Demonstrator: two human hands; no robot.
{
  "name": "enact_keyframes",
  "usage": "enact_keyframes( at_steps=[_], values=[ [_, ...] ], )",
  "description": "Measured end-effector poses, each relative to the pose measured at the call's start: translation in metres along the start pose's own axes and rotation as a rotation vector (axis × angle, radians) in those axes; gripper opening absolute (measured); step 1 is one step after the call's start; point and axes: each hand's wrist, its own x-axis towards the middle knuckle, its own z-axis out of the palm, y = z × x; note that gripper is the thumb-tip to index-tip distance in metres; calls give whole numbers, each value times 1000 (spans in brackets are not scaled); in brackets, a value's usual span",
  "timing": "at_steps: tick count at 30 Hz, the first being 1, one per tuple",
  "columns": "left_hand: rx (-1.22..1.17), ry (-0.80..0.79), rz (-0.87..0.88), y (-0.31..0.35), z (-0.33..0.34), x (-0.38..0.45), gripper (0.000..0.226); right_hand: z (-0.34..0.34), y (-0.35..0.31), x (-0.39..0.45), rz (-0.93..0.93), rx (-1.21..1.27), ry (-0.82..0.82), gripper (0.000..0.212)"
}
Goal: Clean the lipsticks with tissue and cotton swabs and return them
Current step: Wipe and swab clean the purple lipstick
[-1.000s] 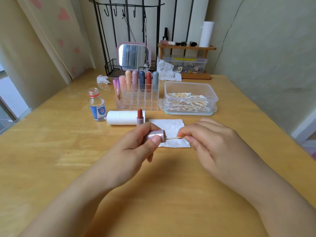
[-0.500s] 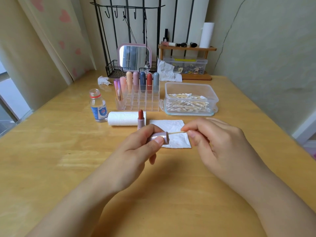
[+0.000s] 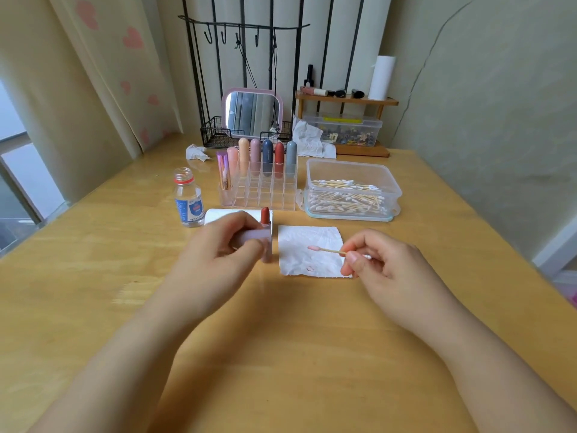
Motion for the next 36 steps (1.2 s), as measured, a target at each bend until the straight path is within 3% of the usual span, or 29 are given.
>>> enact_keyframes(
  at_steps=[3,8,13,22,27,32,34,36],
  values=[
    [110,132,1,-9,-3,5,13,12,5,3,30,-82,-27,21],
    [48,278,-117,-23,-4,14,11,28,12,6,52,-196,-83,18],
    [75,196,-244,-39,-7,18,9,31,14,6,61,-299,-115,17],
    [590,34,-249,-51,1,20,25,49,-22,48,86,-252,-126,43],
    [574,3,-273,-51,1,21,15,75,-22,63,241,12,-225,27],
    [560,-40,-315,-51,-1,22,44,79,-24,64,264,119,-175,12],
    [438,-3,-288,-46,-2,20,48,69,-29,62,229,130,-111,9],
    [97,75,-220,-37,-3,17,35,58,-36,59,189,161,-94,6]
  ],
)
